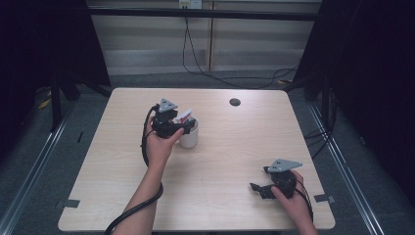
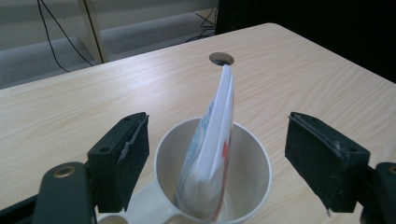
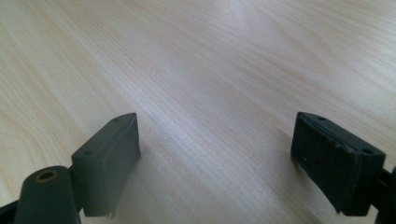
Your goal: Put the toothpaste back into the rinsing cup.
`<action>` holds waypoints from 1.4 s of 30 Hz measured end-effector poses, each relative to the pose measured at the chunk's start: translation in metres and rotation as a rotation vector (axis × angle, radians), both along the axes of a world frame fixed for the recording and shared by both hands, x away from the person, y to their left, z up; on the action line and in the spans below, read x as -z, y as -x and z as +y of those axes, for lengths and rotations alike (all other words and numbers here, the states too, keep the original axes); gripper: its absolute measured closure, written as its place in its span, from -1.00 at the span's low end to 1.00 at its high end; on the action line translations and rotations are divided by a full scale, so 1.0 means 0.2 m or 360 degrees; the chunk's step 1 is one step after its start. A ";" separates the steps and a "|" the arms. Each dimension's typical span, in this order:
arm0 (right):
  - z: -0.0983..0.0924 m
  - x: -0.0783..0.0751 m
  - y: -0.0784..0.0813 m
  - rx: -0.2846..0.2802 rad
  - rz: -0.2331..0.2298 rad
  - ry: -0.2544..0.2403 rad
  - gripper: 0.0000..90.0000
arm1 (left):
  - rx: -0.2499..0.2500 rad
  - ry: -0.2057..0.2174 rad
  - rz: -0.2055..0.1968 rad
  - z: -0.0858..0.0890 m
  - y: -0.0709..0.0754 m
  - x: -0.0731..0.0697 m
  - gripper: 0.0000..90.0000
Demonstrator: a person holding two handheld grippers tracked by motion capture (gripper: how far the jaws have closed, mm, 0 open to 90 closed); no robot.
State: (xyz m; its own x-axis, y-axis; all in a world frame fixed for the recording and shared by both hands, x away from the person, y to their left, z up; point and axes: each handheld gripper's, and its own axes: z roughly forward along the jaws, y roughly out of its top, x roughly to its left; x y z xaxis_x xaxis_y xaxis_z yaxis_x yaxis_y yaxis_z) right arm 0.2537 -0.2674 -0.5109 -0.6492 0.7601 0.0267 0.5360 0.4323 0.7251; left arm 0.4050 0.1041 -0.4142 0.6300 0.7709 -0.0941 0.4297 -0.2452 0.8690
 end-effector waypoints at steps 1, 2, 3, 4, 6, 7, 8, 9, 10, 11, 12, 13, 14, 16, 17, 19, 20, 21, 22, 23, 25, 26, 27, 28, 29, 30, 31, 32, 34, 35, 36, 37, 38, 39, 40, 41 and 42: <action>0.00 0.00 0.00 0.0000 0.0000 0.0000 -0.67 | 0.0001 0.0003 -0.0001 0.01 0.00 0.00 -0.51; 0.00 0.00 0.00 0.0001 0.0000 0.0001 -0.67 | 0.0002 0.0010 0.0002 0.02 0.01 0.00 -0.51; 0.00 0.00 0.00 0.0002 0.0002 0.0000 -0.67 | 0.0004 0.0008 0.0010 0.02 0.01 0.00 -0.51; 0.00 0.00 0.00 0.0001 0.0002 0.0000 -0.67 | 0.0000 0.0004 0.0018 0.03 0.01 0.00 -0.52; 0.00 0.00 0.00 0.0001 -0.0001 0.0001 -0.67 | 0.0011 0.0005 0.0038 0.05 0.02 0.00 -0.54; 0.00 0.00 0.00 0.0002 0.0000 0.0001 -0.67 | 0.0013 0.0014 0.0051 0.06 0.02 0.01 -0.56; 0.00 0.00 0.00 0.0001 0.0000 0.0000 -0.67 | 0.0015 0.0017 0.0058 0.07 0.02 0.01 -0.57; 0.00 0.00 0.00 0.0002 0.0000 0.0001 -0.67 | 0.0016 0.0020 0.0059 0.08 0.03 0.01 -0.59; 0.00 0.00 0.00 0.0002 -0.0001 0.0001 -0.67 | 0.0020 0.0020 0.0064 0.09 0.03 0.01 -0.61; 0.00 0.00 0.00 0.0000 0.0000 0.0000 -0.67 | 0.0019 0.0023 0.0067 0.09 0.04 0.01 -0.62; 0.00 0.00 0.00 0.0002 0.0001 0.0000 -0.67 | 0.0022 0.0031 0.0076 0.10 0.04 0.01 -0.63; 0.00 0.00 0.00 0.0000 0.0000 0.0000 -0.67 | 0.0027 0.0026 0.0082 0.12 0.04 0.01 -0.64; 0.00 0.00 0.00 0.0001 0.0000 0.0000 -0.67 | 0.0026 0.0029 0.0083 0.13 0.04 0.01 -0.65; 0.00 0.00 0.00 0.0002 -0.0001 0.0001 -0.67 | 0.0024 0.0045 0.0086 0.15 0.05 0.01 -0.65; 0.00 0.00 0.00 0.0003 0.0001 0.0001 -0.67 | 0.0024 0.0045 0.0081 0.16 0.05 0.01 -0.65; 0.00 0.00 0.00 0.0002 0.0001 0.0000 -0.67 | 0.0030 0.0067 0.0087 0.17 0.06 0.00 -0.65; 0.00 0.00 0.00 0.0004 0.0000 0.0001 -0.67 | 0.0036 0.0056 0.0087 0.18 0.06 0.00 -0.66; 0.00 0.00 0.00 0.0004 0.0000 0.0001 -0.67 | 0.0037 0.0037 0.0081 0.18 0.06 0.00 -0.66; 0.00 0.00 0.00 0.0003 0.0000 0.0001 -0.67 | 0.0043 0.0038 0.0081 0.19 0.07 0.00 -0.66; 0.00 0.00 0.00 0.0004 0.0002 0.0000 -0.67 | 0.0055 0.0042 0.0088 0.20 0.07 0.00 -0.66; 0.00 0.00 0.00 0.0002 0.0002 0.0001 -0.67 | 0.0062 0.0037 0.0083 0.21 0.08 -0.01 -0.66; 0.00 0.00 0.00 0.0002 0.0002 0.0001 -0.67 | 0.0072 0.0038 0.0079 0.21 0.09 -0.01 -0.66; 0.00 0.00 0.00 0.0004 0.0000 0.0001 -0.67 | 0.0077 0.0043 0.0086 0.21 0.09 -0.01 -0.66; 0.00 0.00 0.00 0.0002 -0.0001 0.0001 -0.67 | 0.0080 0.0030 0.0089 0.22 0.09 -0.01 -0.66; 0.00 0.00 0.00 0.0004 0.0001 0.0001 -0.67 | 0.0074 0.0035 0.0090 0.22 0.10 -0.01 -0.66; 0.00 0.00 0.00 0.0005 -0.0001 0.0000 -0.66 | 0.0086 0.0031 0.0091 0.23 0.11 -0.01 -0.66; 0.00 0.00 0.00 0.0006 -0.0001 0.0001 -0.66 | 0.0099 0.0036 0.0093 0.24 0.11 0.00 -0.66; 0.00 0.00 0.00 0.0005 0.0001 0.0000 -0.66 | 0.0104 0.0035 0.0095 0.24 0.11 0.00 -0.66; 0.00 0.00 0.00 0.0005 0.0000 0.0001 -0.66 | 0.0111 0.0032 0.0101 0.25 0.12 0.01 -0.66; 0.00 0.00 0.00 0.0005 0.0003 0.0000 -0.66 | 0.0119 0.0032 0.0105 0.26 0.13 0.02 -0.66; 0.00 0.00 0.00 0.0006 0.0001 0.0000 -0.67 | 0.0124 0.0033 0.0107 0.26 0.13 0.02 -0.66; 0.00 0.00 0.00 0.0006 -0.0001 0.0000 -0.66 | 0.0120 0.0016 0.0098 0.26 0.13 0.02 -0.66; 0.00 0.00 0.00 0.0006 -0.0001 0.0000 -0.66 | 0.0124 0.0010 0.0102 0.26 0.14 0.03 -0.66; 0.00 0.00 0.00 0.0006 -0.0001 0.0001 -0.66 | 0.0136 0.0001 0.0106 0.27 0.14 0.03 -0.66; 0.00 0.00 0.00 0.0005 -0.0002 0.0001 -0.67 | 0.0139 -0.0012 0.0113 0.27 0.14 0.04 -0.66; 0.00 0.00 0.00 0.0004 0.0000 0.0001 -0.67 | 0.0133 -0.0015 0.0108 0.27 0.15 0.04 -0.66; 0.00 0.00 0.00 0.0002 0.0001 0.0001 -0.67 | 0.0138 -0.0011 0.0109 0.27 0.15 0.05 -0.66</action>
State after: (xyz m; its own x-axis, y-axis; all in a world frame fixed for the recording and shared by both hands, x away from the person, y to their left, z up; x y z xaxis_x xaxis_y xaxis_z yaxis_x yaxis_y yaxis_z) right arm 0.2537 -0.2674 -0.5109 -0.6480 0.7611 0.0268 0.5371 0.4317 0.7247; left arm 0.3746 0.1591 -0.4233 0.6867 0.7145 -0.1339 0.4650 -0.2901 0.8364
